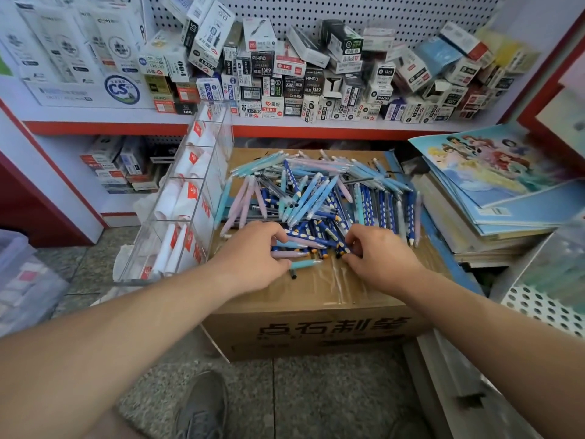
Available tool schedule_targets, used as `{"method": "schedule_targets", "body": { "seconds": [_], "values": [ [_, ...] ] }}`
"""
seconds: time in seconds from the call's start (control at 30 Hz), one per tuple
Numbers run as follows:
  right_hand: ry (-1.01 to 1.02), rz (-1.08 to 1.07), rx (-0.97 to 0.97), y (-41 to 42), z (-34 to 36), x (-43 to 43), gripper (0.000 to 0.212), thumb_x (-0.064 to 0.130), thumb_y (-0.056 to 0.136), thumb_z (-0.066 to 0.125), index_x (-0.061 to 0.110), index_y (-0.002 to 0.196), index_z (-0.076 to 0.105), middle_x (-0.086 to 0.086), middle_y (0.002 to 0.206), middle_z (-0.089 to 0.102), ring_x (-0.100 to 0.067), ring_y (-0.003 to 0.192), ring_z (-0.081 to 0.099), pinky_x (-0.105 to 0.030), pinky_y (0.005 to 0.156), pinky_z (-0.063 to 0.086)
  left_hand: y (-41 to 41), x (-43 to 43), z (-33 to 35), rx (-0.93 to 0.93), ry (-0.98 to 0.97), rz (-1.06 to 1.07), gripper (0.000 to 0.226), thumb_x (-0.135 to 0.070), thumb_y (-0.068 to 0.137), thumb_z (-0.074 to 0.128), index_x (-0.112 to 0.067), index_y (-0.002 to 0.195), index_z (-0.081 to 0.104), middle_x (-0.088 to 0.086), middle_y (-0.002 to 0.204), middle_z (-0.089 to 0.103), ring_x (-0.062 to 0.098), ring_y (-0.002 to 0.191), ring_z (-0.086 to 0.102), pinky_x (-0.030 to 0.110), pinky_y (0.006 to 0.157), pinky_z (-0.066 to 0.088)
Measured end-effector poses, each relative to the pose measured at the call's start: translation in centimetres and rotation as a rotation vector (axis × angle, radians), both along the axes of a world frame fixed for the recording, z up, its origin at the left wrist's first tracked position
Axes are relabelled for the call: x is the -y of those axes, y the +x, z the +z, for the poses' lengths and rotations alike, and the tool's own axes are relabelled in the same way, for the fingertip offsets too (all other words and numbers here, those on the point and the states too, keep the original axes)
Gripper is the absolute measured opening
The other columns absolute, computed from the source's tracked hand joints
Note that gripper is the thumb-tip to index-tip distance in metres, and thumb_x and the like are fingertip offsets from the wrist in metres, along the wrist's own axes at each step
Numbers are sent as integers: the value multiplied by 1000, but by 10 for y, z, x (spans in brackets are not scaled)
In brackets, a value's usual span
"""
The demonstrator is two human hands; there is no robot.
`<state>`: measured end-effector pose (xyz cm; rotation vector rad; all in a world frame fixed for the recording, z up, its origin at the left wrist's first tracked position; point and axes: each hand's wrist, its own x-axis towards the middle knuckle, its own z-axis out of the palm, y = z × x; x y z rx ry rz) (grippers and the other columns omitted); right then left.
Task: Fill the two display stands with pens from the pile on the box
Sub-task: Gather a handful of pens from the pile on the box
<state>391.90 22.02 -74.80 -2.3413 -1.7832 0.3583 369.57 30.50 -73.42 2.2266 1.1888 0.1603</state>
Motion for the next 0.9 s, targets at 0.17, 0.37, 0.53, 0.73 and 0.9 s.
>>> {"method": "schedule_targets", "body": {
  "seconds": [0.17, 0.37, 0.53, 0.73, 0.9],
  "values": [
    [111, -83, -165, 1, 6, -2, 8, 26, 93, 70, 25, 99, 65, 10, 84, 65, -13, 82, 64, -29, 71, 52, 0, 0, 2, 39, -7, 34, 34, -30, 93, 71, -27, 124, 60, -5, 121, 57, 12, 107, 58, 33, 96, 52],
    [225, 6, -689, -40, 30, 3, 13, 21, 86, 82, 19, 90, 70, 2, 74, 73, -16, 60, 67, -27, 58, 58, 12, 12, 17, 501, -626, 259, 25, -24, 103, 60, -9, 121, 69, 12, 113, 73, 22, 106, 71, 34, 89, 60],
    [164, 87, -610, -51, 25, -1, 7, 26, 87, 81, 22, 85, 77, 9, 72, 72, 0, 61, 62, -18, 59, 50, 9, 14, 13, 633, -907, 355, 22, -19, 106, 55, -4, 117, 67, 19, 109, 76, 33, 100, 75, 52, 92, 60],
    [60, 1, -168, -18, 6, -17, 13, 34, 92, 74, 26, 102, 69, 9, 90, 61, -8, 78, 60, -21, 62, 44, 0, 10, 4, 507, -829, 454, 17, -22, 108, 49, -11, 114, 61, 18, 106, 75, 33, 92, 77, 51, 84, 62],
    [-2, -27, -148, -11, -6, -21, 14, 37, 93, 73, 26, 101, 69, 6, 92, 57, -10, 78, 58, -24, 63, 44, 1, 9, 4, 505, -785, 404, 16, -22, 106, 55, -11, 115, 64, 13, 104, 76, 27, 92, 77, 47, 83, 63]
  ]
}}
